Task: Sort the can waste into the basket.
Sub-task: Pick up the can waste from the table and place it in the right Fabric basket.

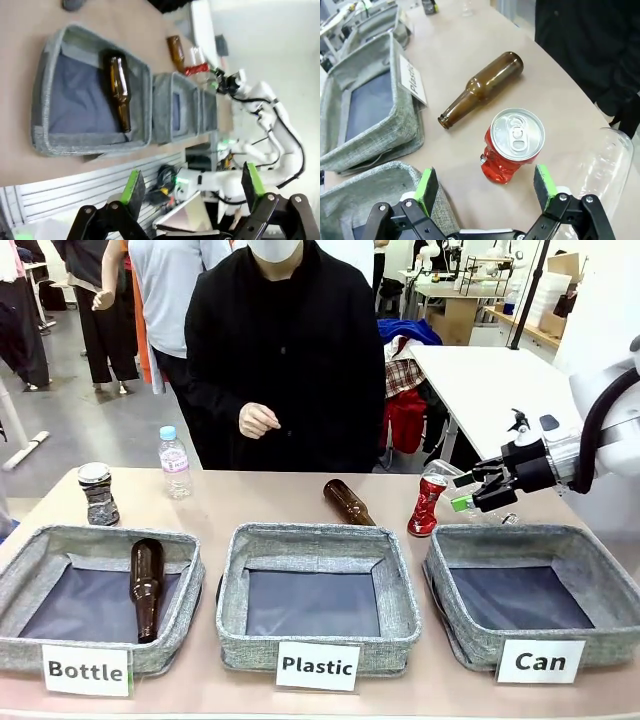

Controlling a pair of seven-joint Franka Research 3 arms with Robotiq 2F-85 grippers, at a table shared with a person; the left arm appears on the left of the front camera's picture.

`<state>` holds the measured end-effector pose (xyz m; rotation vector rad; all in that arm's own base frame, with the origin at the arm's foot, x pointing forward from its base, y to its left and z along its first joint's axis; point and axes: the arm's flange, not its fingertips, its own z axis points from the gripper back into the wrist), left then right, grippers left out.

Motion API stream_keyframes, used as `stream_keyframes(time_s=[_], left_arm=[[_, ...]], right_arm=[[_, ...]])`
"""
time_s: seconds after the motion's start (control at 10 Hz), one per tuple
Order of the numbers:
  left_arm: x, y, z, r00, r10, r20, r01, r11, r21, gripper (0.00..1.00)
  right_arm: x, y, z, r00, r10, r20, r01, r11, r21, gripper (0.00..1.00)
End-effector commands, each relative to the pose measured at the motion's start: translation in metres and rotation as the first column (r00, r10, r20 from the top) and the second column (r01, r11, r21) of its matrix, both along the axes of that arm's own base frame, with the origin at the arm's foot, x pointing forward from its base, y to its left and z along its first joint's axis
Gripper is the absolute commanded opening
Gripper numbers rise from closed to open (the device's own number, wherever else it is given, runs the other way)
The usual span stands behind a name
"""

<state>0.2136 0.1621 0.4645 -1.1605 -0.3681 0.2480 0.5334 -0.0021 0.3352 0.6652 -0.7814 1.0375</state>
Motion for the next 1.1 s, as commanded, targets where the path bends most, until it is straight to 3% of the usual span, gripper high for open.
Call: stream_keyframes(time_s=[0.0, 0.1, 0.2, 0.5, 1.0], left_arm=[[-0.004, -0.028, -0.026, 0.996, -0.062, -0.058, 0.069, 0.990, 0.120, 1.00], [-0.002, -0.032, -0.033, 0.998, -0.039, -0.046, 0.048, 0.974, 0.223, 1.00], [0.010, -0.009, -0.006, 0.999, -0.042, -0.031, 0.043, 0.998, 0.054, 1.00], [0.010, -0.009, -0.006, 0.999, -0.042, -0.031, 0.043, 0.998, 0.054, 1.00], [0.010, -0.009, -0.006, 0.999, -0.042, -0.031, 0.043, 0.998, 0.054, 1.00]], right_arm=[[0.008, 0.008, -0.010, 0.999, -0.038, -0.008, 0.038, 0.999, 0.036, 1.00], [0.012, 0.009, -0.012, 0.999, -0.045, -0.004, 0.045, 0.998, 0.043, 1.00], [0.015, 0.010, -0.014, 0.998, -0.057, -0.013, 0.057, 0.997, 0.049, 1.00], [0.022, 0.021, -0.021, 0.999, -0.037, -0.029, 0.039, 0.996, 0.075, 1.00], [0.031, 0.033, -0.026, 0.994, -0.100, -0.041, 0.104, 0.988, 0.118, 1.00]])
